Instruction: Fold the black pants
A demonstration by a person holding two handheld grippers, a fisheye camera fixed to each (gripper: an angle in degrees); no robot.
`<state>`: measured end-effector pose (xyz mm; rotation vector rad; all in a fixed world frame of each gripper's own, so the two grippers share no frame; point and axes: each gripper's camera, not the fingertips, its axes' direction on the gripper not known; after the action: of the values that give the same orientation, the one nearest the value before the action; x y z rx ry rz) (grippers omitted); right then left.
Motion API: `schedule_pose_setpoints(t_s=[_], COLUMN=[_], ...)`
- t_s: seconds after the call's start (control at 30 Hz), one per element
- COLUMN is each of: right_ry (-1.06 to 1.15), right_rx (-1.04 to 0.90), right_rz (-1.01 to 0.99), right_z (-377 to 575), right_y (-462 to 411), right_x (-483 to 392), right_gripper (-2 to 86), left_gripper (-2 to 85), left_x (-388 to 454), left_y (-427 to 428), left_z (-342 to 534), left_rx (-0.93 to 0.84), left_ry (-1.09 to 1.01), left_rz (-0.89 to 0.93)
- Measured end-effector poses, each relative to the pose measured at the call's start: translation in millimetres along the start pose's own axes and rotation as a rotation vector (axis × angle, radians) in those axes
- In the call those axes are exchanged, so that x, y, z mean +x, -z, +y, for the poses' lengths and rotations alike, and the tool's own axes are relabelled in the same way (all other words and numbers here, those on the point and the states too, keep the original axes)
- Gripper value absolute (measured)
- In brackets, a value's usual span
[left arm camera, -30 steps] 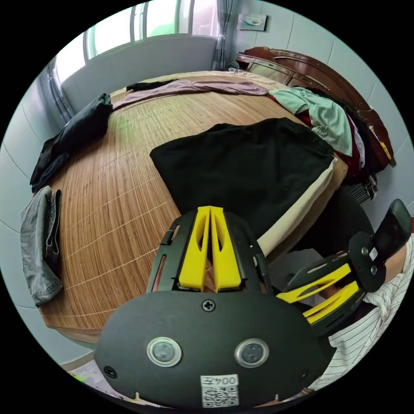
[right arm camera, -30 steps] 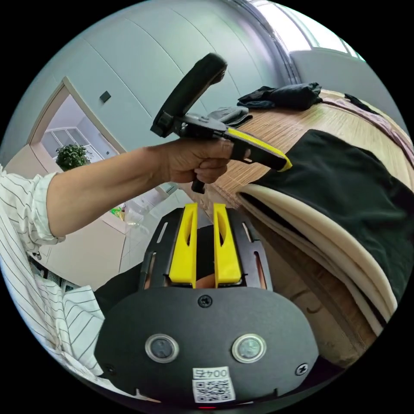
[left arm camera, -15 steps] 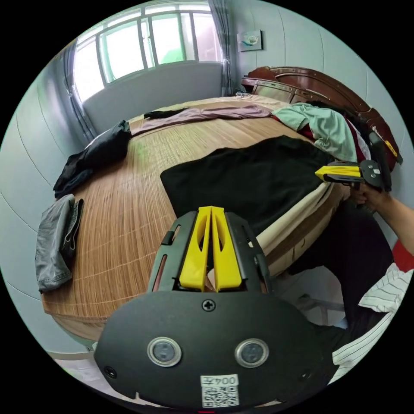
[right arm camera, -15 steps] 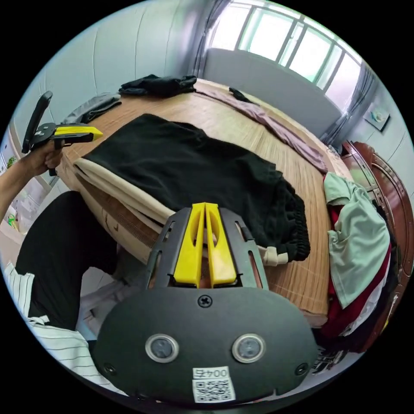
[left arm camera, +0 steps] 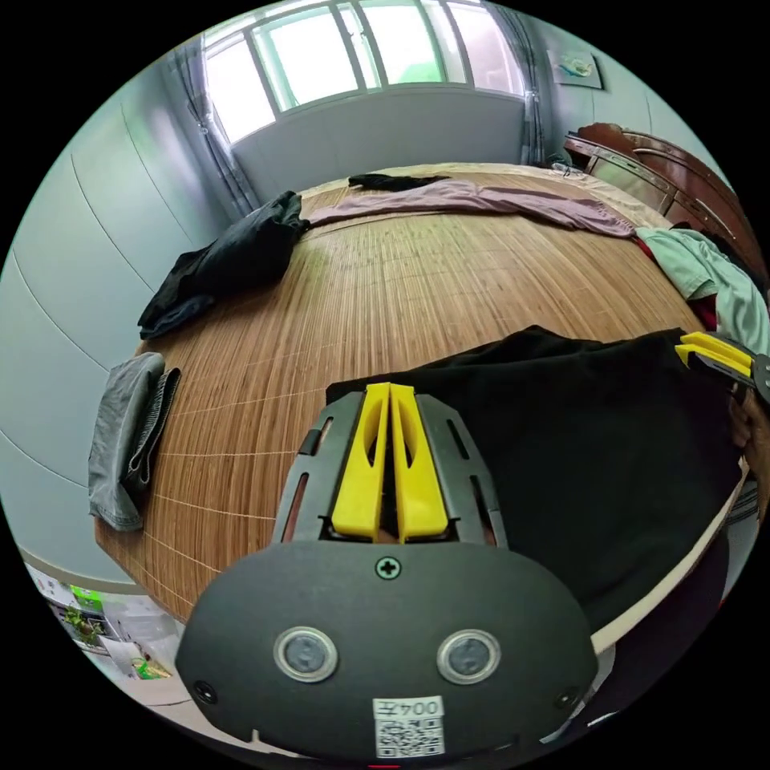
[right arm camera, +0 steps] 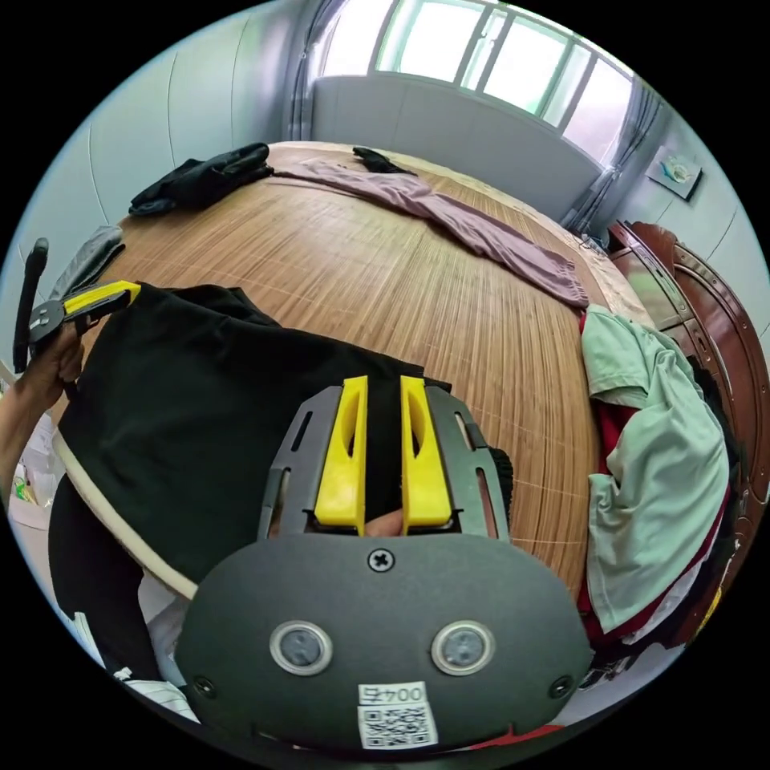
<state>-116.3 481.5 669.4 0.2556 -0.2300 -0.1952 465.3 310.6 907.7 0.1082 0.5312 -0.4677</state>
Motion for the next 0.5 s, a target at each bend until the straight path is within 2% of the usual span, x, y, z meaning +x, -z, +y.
schedule_pose_setpoints(t_s=[0.07, 0.1, 0.23, 0.4, 0.5], right_ry=[-0.015, -0.045, -0.105, -0.153, -0.123], right_rx=[-0.081, -0.021, -0.019, 0.194, 0.203], right_rz=[-0.026, -0.087, -0.177, -0.201, -0.185], right_z=[2, 8, 9, 34, 73], right_y=[-25, -25, -26, 50, 86], right_x=[11, 20, 39, 60, 52], right_gripper=[7.7, 7.5, 6.5, 5.6, 5.4], left_gripper=[0.1, 0.1, 0.2, 0.1, 0.1], left_x=[-7, -9, -18, -48, -65], left_y=[-3, -5, -7, 49, 75], left_z=[3, 4, 5, 18, 47], left_rx=[0.008, 0.001, -0.001, 0.158, 0.133], left_ry=[0.023, 0.029, 0.054, 0.082, 0.036], left_rz=[0.041, 0.056, 0.117, 0.178, 0.208])
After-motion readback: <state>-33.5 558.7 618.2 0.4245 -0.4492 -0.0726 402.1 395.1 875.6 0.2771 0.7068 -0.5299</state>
